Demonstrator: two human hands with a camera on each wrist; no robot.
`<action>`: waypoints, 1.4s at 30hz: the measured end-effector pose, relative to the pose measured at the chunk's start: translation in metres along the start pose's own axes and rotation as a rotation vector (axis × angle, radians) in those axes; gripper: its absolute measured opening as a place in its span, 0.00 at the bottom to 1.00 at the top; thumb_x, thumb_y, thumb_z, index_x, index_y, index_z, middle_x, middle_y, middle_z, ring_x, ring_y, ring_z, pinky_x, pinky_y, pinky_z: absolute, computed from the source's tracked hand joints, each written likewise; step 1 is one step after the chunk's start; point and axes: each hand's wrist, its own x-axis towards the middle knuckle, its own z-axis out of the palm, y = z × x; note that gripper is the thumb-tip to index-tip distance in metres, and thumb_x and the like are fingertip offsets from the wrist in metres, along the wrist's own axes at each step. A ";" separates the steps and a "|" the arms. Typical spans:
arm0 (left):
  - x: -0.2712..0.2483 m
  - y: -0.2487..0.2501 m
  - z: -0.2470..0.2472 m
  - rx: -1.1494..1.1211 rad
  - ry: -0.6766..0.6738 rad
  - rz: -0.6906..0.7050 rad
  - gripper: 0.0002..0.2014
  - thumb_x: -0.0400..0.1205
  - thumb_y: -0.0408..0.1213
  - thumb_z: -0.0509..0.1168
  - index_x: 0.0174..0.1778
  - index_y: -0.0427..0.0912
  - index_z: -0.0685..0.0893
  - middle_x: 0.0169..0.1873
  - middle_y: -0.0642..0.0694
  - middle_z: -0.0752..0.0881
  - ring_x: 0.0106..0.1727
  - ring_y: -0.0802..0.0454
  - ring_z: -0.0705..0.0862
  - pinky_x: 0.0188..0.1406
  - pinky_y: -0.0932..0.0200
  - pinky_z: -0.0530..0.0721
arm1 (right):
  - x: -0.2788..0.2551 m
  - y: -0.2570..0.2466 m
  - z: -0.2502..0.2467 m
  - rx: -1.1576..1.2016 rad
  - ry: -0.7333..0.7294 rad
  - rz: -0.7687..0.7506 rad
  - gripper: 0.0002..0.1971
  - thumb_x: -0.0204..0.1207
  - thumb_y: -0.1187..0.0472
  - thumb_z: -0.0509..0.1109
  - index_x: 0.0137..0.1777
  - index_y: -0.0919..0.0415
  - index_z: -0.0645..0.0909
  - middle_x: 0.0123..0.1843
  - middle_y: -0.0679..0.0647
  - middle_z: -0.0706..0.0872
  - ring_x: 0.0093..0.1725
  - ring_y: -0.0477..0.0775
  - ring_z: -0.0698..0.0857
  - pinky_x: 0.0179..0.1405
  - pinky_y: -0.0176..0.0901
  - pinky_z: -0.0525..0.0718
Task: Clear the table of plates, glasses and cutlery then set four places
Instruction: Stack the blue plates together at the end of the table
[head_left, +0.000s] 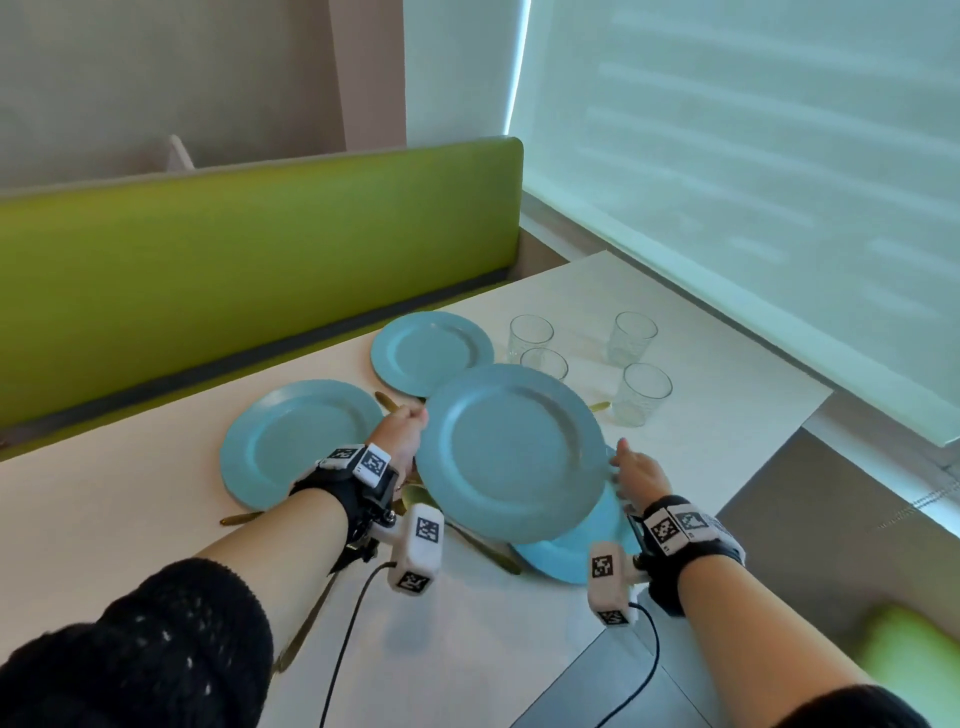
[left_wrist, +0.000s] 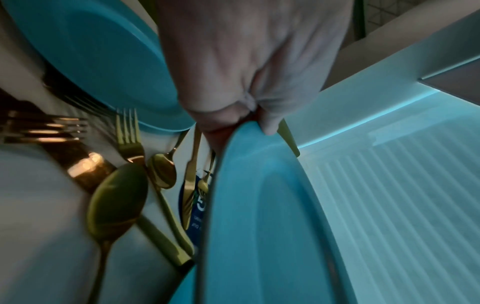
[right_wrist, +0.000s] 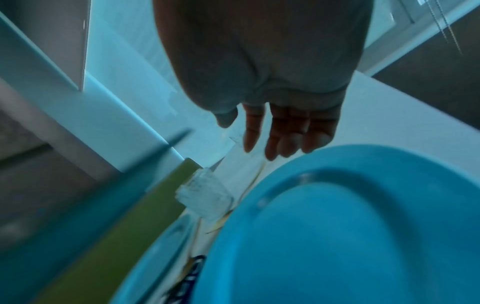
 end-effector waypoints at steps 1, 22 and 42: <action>0.010 0.000 0.001 0.004 0.028 0.015 0.10 0.86 0.39 0.55 0.42 0.45 0.80 0.54 0.38 0.84 0.54 0.41 0.83 0.58 0.43 0.81 | 0.007 0.004 -0.008 -0.082 0.019 0.024 0.22 0.84 0.47 0.51 0.50 0.65 0.79 0.44 0.60 0.79 0.42 0.57 0.77 0.43 0.44 0.73; 0.028 -0.011 0.025 0.080 0.190 0.013 0.17 0.84 0.43 0.54 0.63 0.38 0.79 0.65 0.35 0.82 0.65 0.35 0.80 0.68 0.38 0.78 | 0.005 0.018 -0.036 -0.197 0.047 0.175 0.25 0.86 0.56 0.52 0.70 0.79 0.71 0.73 0.73 0.74 0.73 0.67 0.73 0.70 0.47 0.69; -0.051 -0.006 -0.038 0.299 0.082 0.124 0.19 0.88 0.40 0.50 0.68 0.32 0.76 0.68 0.33 0.79 0.69 0.36 0.77 0.71 0.49 0.74 | -0.118 -0.025 0.018 0.316 0.080 0.048 0.21 0.85 0.56 0.53 0.60 0.76 0.75 0.47 0.63 0.81 0.50 0.60 0.80 0.49 0.49 0.76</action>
